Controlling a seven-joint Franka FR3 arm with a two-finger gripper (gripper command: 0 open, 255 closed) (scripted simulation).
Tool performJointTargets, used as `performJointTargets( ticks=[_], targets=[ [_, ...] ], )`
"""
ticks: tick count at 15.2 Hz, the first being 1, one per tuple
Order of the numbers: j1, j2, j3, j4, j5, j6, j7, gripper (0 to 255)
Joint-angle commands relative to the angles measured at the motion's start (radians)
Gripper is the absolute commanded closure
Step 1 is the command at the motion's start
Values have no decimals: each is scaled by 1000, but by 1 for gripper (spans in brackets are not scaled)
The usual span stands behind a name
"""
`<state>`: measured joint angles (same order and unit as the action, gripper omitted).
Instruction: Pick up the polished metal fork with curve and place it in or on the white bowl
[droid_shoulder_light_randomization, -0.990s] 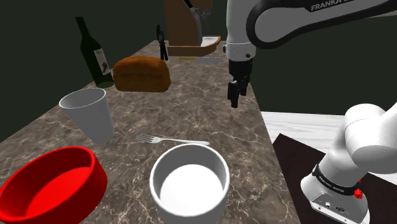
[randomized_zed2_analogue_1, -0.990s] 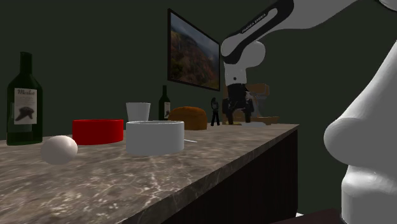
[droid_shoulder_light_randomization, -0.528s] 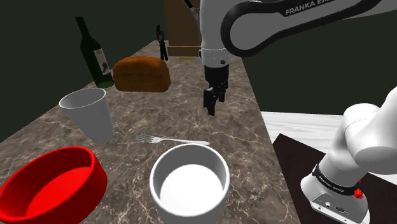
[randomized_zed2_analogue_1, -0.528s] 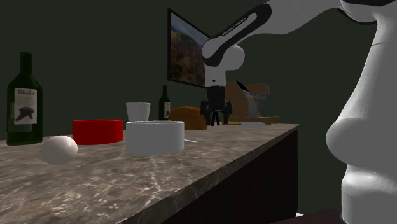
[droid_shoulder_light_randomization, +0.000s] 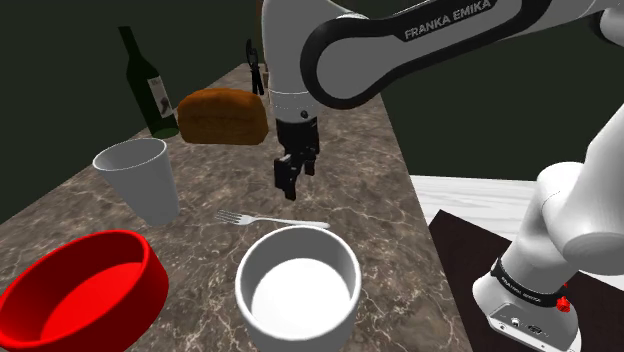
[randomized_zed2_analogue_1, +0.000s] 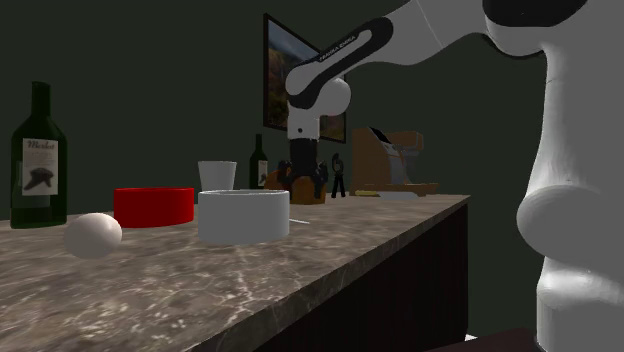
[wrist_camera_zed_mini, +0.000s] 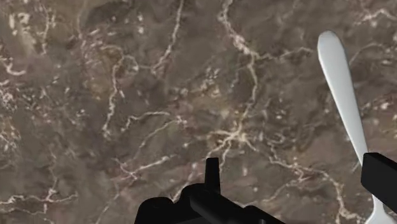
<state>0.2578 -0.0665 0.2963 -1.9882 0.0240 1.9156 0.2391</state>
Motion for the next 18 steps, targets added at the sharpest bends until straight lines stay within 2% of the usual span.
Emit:
performJointTargets(
  ticks=[1,8,15,18],
  targets=[
    [15,69,19,73,-19,5,24,0],
    [90,282,69,322,-102,-2,104,0],
    [92,305,65,257,-112,85,111,0],
    [92,307,65,252,-113,92,111,0]
  ],
)
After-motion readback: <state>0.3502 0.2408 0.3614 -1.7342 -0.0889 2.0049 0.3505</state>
